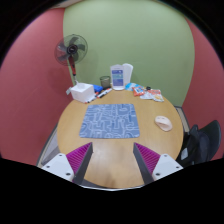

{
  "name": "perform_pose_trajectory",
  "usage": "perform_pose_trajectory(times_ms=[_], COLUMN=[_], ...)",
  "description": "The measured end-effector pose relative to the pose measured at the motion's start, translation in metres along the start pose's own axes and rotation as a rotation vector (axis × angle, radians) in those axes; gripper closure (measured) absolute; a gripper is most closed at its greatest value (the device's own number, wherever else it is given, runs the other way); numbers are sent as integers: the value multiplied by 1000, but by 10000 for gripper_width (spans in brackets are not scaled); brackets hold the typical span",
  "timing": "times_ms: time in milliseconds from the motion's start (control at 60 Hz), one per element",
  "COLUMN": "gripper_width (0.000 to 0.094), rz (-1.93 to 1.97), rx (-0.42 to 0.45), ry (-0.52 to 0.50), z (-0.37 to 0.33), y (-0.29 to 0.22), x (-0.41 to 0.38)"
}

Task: Arrange mouse

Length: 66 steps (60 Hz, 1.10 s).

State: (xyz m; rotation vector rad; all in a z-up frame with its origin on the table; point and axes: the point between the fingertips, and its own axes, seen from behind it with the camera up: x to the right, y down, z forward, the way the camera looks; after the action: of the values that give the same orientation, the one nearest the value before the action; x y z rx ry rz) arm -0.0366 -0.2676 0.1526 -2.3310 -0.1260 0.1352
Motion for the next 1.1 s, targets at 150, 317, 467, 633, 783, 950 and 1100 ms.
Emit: perform_pose_trajectory(times_ms=[150,317,467,633,783,950,1100], gripper_width=[105,107,109,109,112,116,271], rz=[57,111,125,81,49,105,112], rx=[-10,5,36,44,61,83,109], ry=[69,156,226,243,227,249,248], z=[50,102,149,194,219,241,256], y=[25,28,13,-3,-19,-37,-49], x=[92,191,251,286,297,321,332])
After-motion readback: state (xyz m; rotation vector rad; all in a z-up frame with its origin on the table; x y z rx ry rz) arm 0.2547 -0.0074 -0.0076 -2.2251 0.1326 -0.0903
